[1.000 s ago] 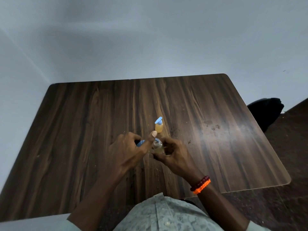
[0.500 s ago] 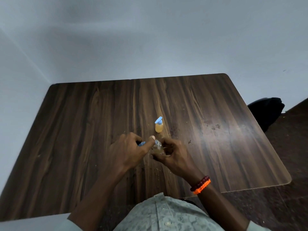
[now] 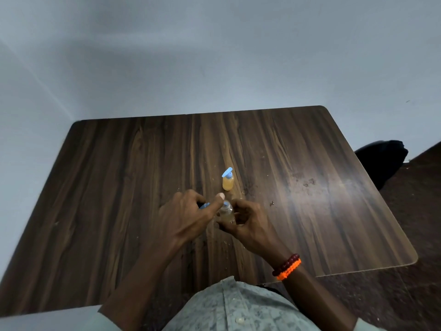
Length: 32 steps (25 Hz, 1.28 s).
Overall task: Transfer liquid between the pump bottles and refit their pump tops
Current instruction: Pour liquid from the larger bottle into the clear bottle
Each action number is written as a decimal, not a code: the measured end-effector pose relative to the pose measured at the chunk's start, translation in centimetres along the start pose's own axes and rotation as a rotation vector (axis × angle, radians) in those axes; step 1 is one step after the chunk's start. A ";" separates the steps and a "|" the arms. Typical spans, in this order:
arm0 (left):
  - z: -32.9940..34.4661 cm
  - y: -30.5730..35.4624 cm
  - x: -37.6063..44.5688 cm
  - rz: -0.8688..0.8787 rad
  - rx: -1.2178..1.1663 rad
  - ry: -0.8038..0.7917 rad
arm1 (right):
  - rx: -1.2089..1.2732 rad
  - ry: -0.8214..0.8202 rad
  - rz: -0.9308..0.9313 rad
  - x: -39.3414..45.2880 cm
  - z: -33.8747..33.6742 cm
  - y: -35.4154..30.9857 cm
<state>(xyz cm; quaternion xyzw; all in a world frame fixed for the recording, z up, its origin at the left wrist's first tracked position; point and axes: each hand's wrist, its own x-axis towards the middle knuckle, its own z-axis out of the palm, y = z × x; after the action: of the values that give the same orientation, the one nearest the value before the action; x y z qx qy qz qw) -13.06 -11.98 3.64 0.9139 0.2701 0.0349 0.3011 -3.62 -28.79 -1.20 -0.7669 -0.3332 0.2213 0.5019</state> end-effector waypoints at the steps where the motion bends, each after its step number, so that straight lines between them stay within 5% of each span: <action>1: 0.0 -0.1 0.0 -0.006 -0.023 0.003 | 0.002 0.005 0.006 0.1 -0.1 0.0; 32: -0.1 -0.5 -0.2 0.003 -0.097 0.004 | -0.025 0.016 -0.015 0.1 -0.5 -0.4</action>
<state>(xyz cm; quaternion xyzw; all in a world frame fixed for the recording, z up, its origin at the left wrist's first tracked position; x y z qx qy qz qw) -13.50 -11.72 3.42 0.8986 0.2674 0.0503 0.3443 -3.30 -28.95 -0.63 -0.7722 -0.3377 0.2071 0.4968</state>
